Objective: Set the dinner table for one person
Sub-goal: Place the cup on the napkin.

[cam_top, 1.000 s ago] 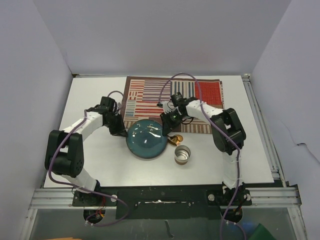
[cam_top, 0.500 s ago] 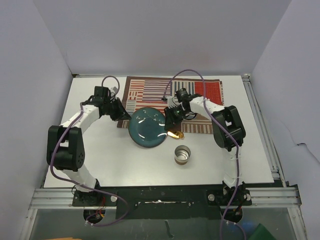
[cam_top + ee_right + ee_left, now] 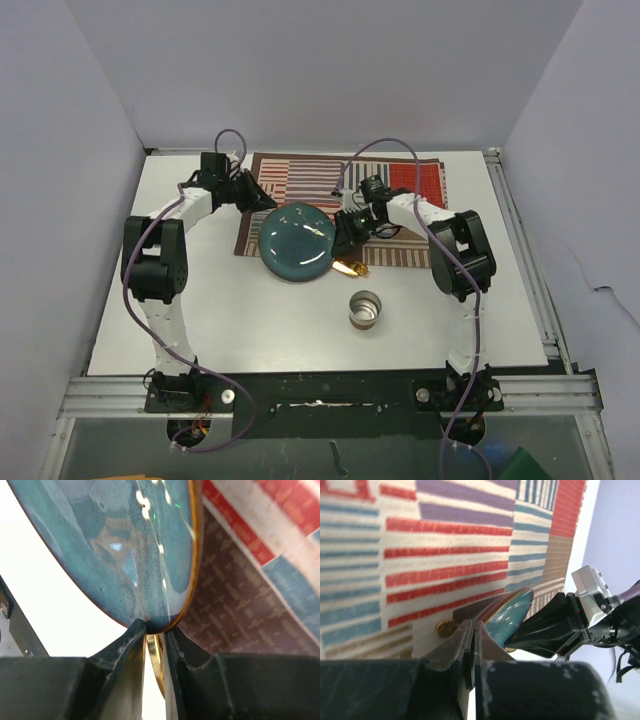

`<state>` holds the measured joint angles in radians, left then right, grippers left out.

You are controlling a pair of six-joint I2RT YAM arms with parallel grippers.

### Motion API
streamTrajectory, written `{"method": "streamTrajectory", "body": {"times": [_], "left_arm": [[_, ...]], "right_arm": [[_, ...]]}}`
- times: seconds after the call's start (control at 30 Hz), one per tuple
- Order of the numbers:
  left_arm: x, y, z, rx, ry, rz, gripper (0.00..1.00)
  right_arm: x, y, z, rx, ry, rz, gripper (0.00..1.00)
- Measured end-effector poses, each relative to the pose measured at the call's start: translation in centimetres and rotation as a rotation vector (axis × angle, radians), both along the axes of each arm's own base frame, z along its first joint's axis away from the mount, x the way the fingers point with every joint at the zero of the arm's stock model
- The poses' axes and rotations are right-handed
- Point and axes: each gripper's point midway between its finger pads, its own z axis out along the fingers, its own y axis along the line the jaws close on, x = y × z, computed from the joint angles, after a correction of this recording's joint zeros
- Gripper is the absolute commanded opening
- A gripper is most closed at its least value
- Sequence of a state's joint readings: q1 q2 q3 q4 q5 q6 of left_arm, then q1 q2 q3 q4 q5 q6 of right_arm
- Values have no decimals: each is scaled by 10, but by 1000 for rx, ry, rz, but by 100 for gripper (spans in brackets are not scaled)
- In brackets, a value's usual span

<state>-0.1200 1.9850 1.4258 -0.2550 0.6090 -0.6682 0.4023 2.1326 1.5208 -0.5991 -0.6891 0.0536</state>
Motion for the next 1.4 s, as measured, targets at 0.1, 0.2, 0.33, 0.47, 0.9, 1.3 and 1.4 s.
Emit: {"method": "streamTrajectory", "body": {"times": [0.1, 0.2, 0.33, 0.47, 0.9, 1.3, 1.4], "left_arm": [[20, -15, 0, -60, -24, -27, 0], [39, -29, 1, -123, -52, -49, 0], [61, -43, 2, -196, -88, -69, 0], [77, -52, 2, -251, -110, -79, 0], [84, -44, -15, -167, -90, -58, 30], [32, 19, -16, 162, -42, 119, 61], [28, 31, -16, 205, -52, 144, 62]], "right_arm": [[10, 3, 4, 27, -42, 0, 0], [21, 3, 12, 38, -80, -6, 0], [47, 6, 32, 62, -155, -9, 0], [92, -8, 49, 81, -234, -51, 0], [132, -53, 23, 108, -165, -134, 27], [47, -25, 33, 289, -5, -26, 37], [48, -21, 41, 336, -17, -14, 37]]}}
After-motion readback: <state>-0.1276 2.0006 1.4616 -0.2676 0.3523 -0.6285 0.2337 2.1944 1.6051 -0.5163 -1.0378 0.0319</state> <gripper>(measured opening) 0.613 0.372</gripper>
